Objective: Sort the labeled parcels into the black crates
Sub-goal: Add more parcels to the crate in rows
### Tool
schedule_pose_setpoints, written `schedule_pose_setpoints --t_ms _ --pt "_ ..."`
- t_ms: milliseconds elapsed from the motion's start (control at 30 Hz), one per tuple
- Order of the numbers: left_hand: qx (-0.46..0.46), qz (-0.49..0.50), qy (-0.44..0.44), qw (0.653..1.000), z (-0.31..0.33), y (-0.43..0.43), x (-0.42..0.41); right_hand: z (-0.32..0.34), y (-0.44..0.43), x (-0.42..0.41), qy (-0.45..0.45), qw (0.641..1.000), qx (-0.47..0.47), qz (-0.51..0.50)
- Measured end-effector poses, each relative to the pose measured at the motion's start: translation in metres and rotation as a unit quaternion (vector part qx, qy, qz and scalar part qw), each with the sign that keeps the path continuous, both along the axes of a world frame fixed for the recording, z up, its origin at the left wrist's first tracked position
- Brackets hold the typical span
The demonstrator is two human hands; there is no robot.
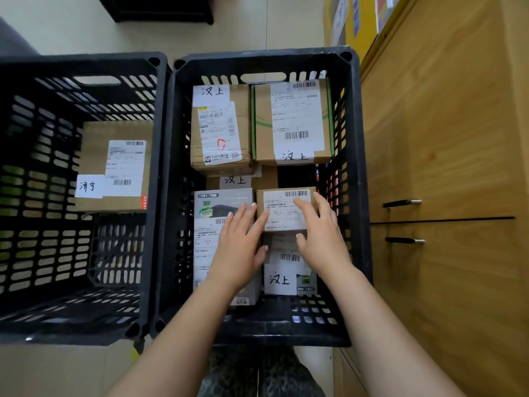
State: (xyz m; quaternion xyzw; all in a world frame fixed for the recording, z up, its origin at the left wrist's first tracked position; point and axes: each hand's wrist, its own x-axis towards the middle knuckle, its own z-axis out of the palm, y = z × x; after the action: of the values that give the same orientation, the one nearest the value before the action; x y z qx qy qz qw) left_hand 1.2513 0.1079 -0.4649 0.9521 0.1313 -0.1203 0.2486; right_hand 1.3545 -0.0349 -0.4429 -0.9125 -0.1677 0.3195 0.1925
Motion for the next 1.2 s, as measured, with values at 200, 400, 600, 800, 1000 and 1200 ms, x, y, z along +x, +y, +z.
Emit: schedule_pose_setpoints --t_ms 200,400,600,800,1000,1200 --pt "0.017 0.082 -0.140 0.987 0.071 0.019 -0.001 0.076 0.022 -0.001 -0.039 0.993 0.104 0.045" --pt "0.060 0.160 -0.243 0.955 0.182 0.039 -0.027 0.189 0.065 -0.019 -0.103 0.965 0.215 0.109" --pt "0.116 0.243 -0.319 0.909 0.306 0.069 -0.080 0.303 0.107 -0.061 -0.157 0.924 0.301 0.175" --pt "0.170 0.331 -0.368 0.852 0.393 0.085 -0.164 0.387 0.151 -0.126 -0.194 0.869 0.383 0.246" --pt "0.226 0.432 -0.359 0.796 0.436 0.099 -0.287 0.441 0.199 -0.234 -0.189 0.810 0.422 0.361" --pt "0.282 0.493 -0.340 0.750 0.472 0.111 -0.444 0.474 0.235 -0.380 -0.154 0.753 0.456 0.448"
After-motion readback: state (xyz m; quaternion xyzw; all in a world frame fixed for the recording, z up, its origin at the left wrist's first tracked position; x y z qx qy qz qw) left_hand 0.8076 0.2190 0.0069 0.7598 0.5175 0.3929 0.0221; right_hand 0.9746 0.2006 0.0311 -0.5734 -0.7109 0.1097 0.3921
